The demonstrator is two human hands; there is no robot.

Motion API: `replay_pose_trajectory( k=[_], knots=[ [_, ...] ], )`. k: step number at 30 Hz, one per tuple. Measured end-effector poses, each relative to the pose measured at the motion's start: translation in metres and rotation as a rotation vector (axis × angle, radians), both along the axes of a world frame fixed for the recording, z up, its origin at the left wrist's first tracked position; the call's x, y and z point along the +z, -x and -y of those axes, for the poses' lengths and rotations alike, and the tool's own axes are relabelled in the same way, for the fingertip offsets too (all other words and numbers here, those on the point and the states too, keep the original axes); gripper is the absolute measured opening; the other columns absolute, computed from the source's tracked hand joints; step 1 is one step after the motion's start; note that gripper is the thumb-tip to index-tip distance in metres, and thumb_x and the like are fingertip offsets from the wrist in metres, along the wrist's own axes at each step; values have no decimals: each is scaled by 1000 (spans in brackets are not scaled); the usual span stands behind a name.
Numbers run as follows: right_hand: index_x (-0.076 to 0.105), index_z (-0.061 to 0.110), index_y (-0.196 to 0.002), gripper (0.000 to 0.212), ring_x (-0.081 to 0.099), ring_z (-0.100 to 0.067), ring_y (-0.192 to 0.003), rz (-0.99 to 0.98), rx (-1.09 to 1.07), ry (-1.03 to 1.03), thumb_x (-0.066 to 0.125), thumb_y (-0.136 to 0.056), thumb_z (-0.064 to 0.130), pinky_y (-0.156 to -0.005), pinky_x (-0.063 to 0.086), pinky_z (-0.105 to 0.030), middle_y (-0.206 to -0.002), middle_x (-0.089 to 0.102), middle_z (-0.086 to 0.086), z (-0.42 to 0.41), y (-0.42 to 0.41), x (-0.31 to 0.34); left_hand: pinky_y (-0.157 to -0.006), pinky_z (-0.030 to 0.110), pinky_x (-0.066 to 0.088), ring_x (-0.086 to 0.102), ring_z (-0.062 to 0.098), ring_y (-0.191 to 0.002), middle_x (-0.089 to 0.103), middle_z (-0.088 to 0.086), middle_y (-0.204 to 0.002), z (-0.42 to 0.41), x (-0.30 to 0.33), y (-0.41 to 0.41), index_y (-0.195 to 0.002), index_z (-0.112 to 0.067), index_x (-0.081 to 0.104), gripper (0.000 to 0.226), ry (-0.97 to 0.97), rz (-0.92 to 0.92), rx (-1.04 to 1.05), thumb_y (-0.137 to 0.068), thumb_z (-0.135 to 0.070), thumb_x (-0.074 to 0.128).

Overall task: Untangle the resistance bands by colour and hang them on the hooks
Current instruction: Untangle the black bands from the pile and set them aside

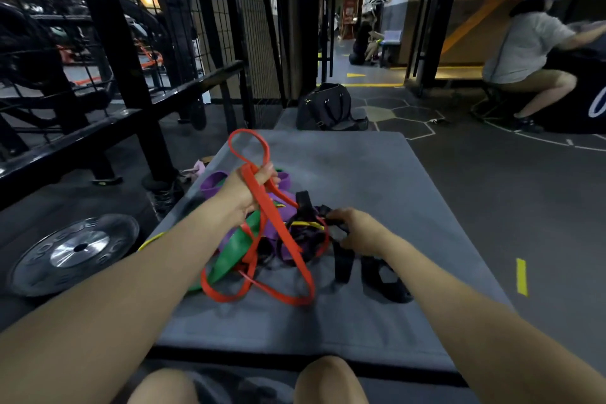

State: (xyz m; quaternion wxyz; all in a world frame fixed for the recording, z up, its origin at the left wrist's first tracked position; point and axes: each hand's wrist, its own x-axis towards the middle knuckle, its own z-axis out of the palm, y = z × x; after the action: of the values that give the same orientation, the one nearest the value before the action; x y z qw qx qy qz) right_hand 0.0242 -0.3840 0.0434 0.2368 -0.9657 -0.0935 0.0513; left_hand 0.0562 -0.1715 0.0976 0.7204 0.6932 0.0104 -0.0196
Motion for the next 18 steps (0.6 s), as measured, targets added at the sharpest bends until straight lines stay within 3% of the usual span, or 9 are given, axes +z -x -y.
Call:
replay_pose_trajectory(
  k=[3, 6, 9, 12, 15, 18],
  knots=[
    [41, 26, -140, 62, 41, -28, -131, -43, 38, 136, 64, -82, 21, -108, 33, -32, -143, 43, -5, -7, -3, -18, -63, 27, 45, 61, -2, -50, 65, -10, -48, -9, -4, 5, -71, -18, 55, 23, -20, -4, -23, -93, -23, 52],
    [39, 31, -141, 61, 35, -29, -135, -95, 40, 53, 62, -84, 27, -113, 26, -32, -142, 39, -9, -10, -5, -27, -62, 25, 45, 61, -2, -47, 64, -11, -47, -24, -10, 4, -73, -16, 55, 22, 6, -42, -7, -94, -23, 51],
    [34, 38, -141, 71, 19, -32, -139, -186, 14, 11, 66, -78, 47, -117, 16, -40, -147, 27, -3, -11, -3, -29, -62, 27, 46, 61, -2, -47, 64, -10, -47, -31, -11, 3, -72, -17, 56, 23, 19, -62, 22, -94, -24, 51],
    [32, 35, -141, 82, 23, -34, -131, -85, 33, 307, 69, -70, 55, -110, 21, -46, -140, 27, -5, -19, 3, -30, -57, 25, 50, 62, -1, -47, 65, -10, -48, -32, -7, 3, -73, -17, 55, 23, 70, -54, 13, -94, -24, 50],
    [45, 29, -134, 57, 33, -33, -123, 142, -19, 416, 59, -82, 47, -104, 27, -41, -130, 38, -9, -21, 3, -29, -50, 19, 51, 64, 0, -50, 66, -9, -51, -40, -6, 6, -76, -16, 56, 20, 54, -31, 20, -94, -22, 51],
    [58, 18, -117, 36, 51, -31, -115, 198, -70, 243, 53, -90, 41, -93, 36, -35, -119, 59, -12, -3, -2, -11, -53, 21, 53, 64, 2, -51, 67, -5, -54, -52, -16, 5, -76, -11, 58, 19, 52, -10, -23, -93, -17, 51]
  ],
)
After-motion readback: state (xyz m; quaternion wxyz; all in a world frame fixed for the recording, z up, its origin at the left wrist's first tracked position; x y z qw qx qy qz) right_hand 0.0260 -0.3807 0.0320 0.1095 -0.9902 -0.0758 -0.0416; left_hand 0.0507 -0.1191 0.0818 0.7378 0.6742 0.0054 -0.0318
